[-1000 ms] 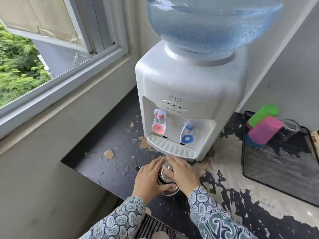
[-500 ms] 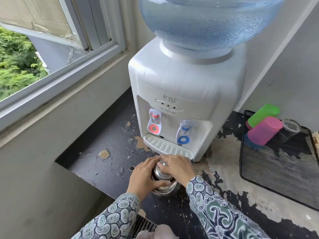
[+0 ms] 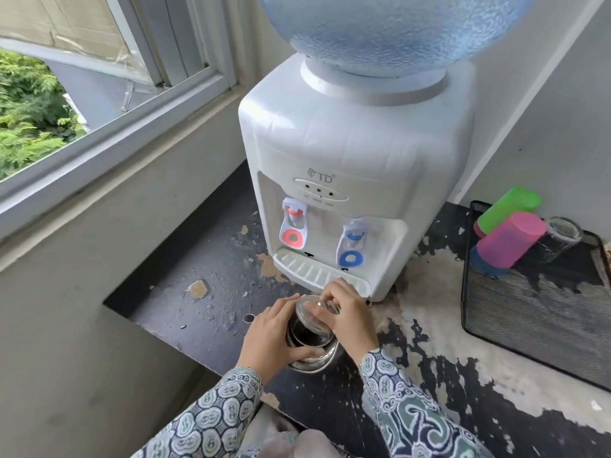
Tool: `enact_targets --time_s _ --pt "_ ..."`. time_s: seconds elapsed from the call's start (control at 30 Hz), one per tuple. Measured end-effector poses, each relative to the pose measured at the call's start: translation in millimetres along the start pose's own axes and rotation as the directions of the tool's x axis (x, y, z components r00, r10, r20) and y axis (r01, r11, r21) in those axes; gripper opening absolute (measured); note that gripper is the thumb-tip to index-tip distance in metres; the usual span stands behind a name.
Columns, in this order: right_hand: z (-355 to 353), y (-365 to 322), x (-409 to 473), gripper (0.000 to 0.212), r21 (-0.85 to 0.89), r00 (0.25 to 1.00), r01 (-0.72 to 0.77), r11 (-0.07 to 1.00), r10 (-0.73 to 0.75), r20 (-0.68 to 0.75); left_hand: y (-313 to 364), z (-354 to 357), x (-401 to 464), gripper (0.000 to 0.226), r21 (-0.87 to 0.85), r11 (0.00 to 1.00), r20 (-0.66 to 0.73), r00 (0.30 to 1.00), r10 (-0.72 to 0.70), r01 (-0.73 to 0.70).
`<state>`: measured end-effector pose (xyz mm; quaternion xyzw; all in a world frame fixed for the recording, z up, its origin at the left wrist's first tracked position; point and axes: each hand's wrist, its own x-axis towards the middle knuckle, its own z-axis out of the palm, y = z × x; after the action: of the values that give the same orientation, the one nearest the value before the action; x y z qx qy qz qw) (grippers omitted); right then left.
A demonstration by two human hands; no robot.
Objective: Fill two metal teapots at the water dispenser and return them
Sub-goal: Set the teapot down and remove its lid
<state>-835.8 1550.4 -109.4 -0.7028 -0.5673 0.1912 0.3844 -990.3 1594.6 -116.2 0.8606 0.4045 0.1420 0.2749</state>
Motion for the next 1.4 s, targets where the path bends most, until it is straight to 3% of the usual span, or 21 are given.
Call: enact_targets --time_s 0.1,0.2,0.3,0.4,0.57,0.83,1.0,1.07,1.13,1.2,1.3,1.4 --pt "0.1 -0.7 -2.2 0.046 0.255 0.997 -0.073 0.964 0.081 -0.02 -1.1 -1.5 2.3 0.1 0.026 1.0 0.02 1.0 0.008 -0.009" --pt "-6.1 -4.6 -11.0 0.046 0.39 0.944 -0.119 0.913 0.226 -0.24 -5.2 -1.0 3.7 0.096 0.035 0.999 0.027 0.999 0.027 -0.028" --pt "-12.5 6.5 -28.7 0.036 0.322 0.825 -0.201 0.925 0.337 -0.453 -11.8 -7.2 8.2 0.1 0.016 0.997 0.078 0.994 0.079 -0.081" --pt "-7.0 32.6 -53.6 0.029 0.205 0.756 -0.333 0.92 0.391 -0.525 -18.2 -15.3 14.6 0.1 0.0 0.987 0.13 0.979 0.158 -0.159" --pt "13.7 46.4 -73.4 0.035 -0.031 0.766 -0.506 0.862 0.433 -0.475 -25.6 -20.2 18.9 0.096 -0.015 0.975 0.181 0.958 0.222 -0.223" --pt "27.7 40.6 -77.1 0.017 -0.116 0.776 -0.568 0.815 0.484 -0.404 -31.5 -15.5 18.6 0.093 -0.011 0.969 0.184 0.952 0.245 -0.247" --pt "25.8 21.0 -68.5 0.011 -0.03 0.733 -0.585 0.81 0.513 -0.447 -31.4 -17.7 19.9 0.096 0.002 0.969 0.198 0.95 0.242 -0.247" --pt "26.8 3.5 -62.8 0.011 0.026 0.758 -0.512 0.859 0.466 -0.456 -30.6 -18.0 20.7 0.096 0.026 0.968 0.208 0.948 0.239 -0.25" --pt "30.4 -12.5 -60.1 0.014 0.131 0.789 -0.457 0.88 0.469 -0.396 -31.3 -18.4 22.2 0.096 0.055 0.963 0.228 0.942 0.244 -0.263" --pt "34.4 -23.3 -60.2 0.018 0.31 0.787 -0.47 0.826 0.551 -0.276 -33.7 -20.4 24.2 0.102 0.08 0.95 0.264 0.925 0.272 -0.302" --pt "37.3 -27.0 -61.8 0.039 0.451 0.802 -0.486 0.749 0.587 -0.111 -36.8 -25.1 27.6 0.112 0.101 0.924 0.343 0.884 0.316 -0.369" --pt "38.5 -23.4 -61.0 0.074 0.427 0.833 -0.485 0.763 0.551 -0.038 -39.5 -26.5 31.1 0.121 0.092 0.908 0.376 0.858 0.349 -0.409"
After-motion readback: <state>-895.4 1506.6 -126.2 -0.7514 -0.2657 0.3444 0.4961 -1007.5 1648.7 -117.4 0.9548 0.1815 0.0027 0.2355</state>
